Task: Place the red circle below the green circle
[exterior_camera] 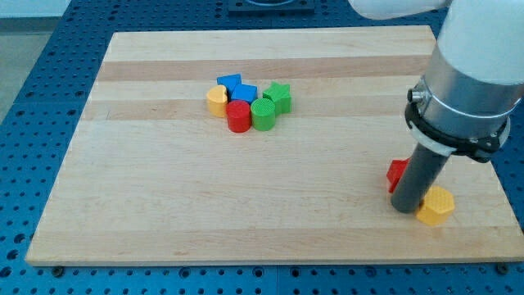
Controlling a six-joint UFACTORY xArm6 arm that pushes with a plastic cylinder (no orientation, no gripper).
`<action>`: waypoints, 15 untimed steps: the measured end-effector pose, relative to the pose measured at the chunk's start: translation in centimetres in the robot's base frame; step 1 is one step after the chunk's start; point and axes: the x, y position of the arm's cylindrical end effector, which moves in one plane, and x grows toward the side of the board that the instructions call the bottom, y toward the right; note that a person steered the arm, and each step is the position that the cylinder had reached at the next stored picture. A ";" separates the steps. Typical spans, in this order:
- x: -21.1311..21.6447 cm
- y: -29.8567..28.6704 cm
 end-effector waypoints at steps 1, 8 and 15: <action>0.1 0.0; -26.4 -16.2; -20.9 -27.0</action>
